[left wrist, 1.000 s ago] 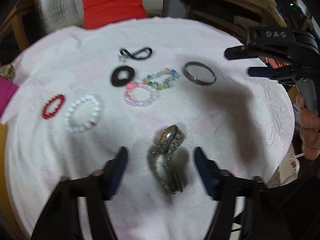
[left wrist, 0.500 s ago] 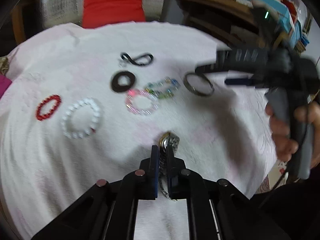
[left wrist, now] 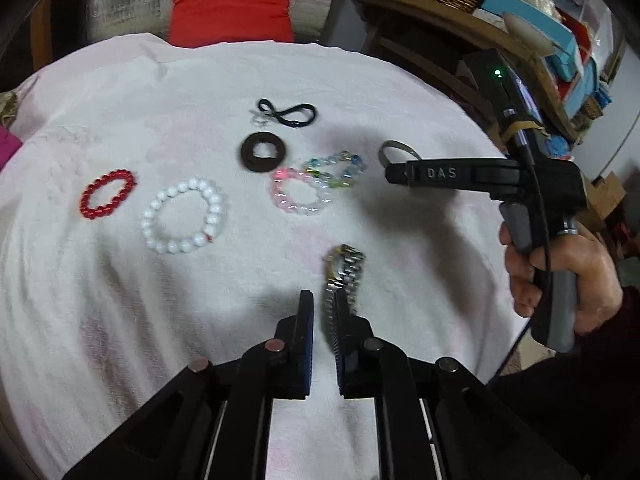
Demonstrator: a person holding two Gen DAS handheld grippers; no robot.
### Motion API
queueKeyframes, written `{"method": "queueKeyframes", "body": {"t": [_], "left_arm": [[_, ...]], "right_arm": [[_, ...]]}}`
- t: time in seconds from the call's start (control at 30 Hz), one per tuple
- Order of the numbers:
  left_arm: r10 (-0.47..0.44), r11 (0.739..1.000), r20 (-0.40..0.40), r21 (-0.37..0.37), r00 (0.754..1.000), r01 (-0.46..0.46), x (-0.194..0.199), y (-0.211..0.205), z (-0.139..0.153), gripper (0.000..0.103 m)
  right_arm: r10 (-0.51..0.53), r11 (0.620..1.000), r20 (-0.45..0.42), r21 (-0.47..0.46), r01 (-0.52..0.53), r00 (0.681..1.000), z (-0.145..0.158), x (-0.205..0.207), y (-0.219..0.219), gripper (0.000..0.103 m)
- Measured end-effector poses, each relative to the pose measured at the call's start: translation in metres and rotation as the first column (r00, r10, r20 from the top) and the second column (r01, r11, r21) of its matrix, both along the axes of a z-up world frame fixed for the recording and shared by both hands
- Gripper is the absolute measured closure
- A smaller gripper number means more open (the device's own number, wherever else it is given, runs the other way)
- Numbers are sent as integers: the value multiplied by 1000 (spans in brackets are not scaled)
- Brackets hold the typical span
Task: Organize jewelry
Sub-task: 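Carry the watch and the silver bangle in both tools over the orange box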
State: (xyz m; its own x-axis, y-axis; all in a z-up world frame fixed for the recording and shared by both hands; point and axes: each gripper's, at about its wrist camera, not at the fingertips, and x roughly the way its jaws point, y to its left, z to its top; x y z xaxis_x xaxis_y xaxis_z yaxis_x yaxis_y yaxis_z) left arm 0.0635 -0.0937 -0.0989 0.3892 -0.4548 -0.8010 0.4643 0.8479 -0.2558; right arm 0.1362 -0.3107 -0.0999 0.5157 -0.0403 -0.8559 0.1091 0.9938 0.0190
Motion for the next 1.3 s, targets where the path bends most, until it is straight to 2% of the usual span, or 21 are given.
{"method": "queueKeyframes", "body": {"t": [0.03,0.07,0.13,0.2,0.33,0.4,0.47,0.53,0.67,0.87,0.93,1.07,1.3], "left_arm": [[-5,1000,-8,-8,1000,5,1,-1,-1,79],[-9,1000,-24,-21,1000,8,1,-1,-2,61],[-12,999,-44,-45,999,10,3,-3,-2,46],[-22,998,-36,-61,999,19,4,-8,-2,46],[-36,999,-26,-11,999,36,5,-23,-9,46],[-28,999,-37,15,999,29,9,-29,-17,50],[-7,999,-15,45,1000,8,13,-32,-21,72],[-5,999,-6,47,1000,5,15,-32,-21,83],[-9,999,34,49,999,7,14,-33,-19,89],[-10,999,60,33,998,8,10,-29,-10,93],[-7,1000,68,8,998,6,8,-22,-5,95],[9,1000,114,-17,993,-7,1,-10,9,95],[114,993,161,-43,980,-108,2,31,28,95]], "right_arm": [[-1,1000,2,4,1,1000,0,-2,-3,45],[0,1000,4,0,0,1000,1,-4,-8,45],[-5,1000,13,-3,5,1000,3,-7,-12,45],[-29,999,37,22,28,999,10,-15,-21,45],[-90,994,84,76,83,992,23,-26,-40,45],[-126,987,91,111,115,988,26,-28,-51,45],[-146,982,90,132,133,985,27,-30,-57,45],[-152,980,89,143,138,984,29,-25,-61,45],[-141,982,105,140,126,984,30,-30,-55,45],[-124,985,154,142,102,980,39,-34,-44,45],[-125,985,168,139,102,978,42,-35,-41,45],[-125,983,190,153,96,974,45,-37,-36,45],[-43,986,260,165,0,965,59,-39,-2,45]]}}
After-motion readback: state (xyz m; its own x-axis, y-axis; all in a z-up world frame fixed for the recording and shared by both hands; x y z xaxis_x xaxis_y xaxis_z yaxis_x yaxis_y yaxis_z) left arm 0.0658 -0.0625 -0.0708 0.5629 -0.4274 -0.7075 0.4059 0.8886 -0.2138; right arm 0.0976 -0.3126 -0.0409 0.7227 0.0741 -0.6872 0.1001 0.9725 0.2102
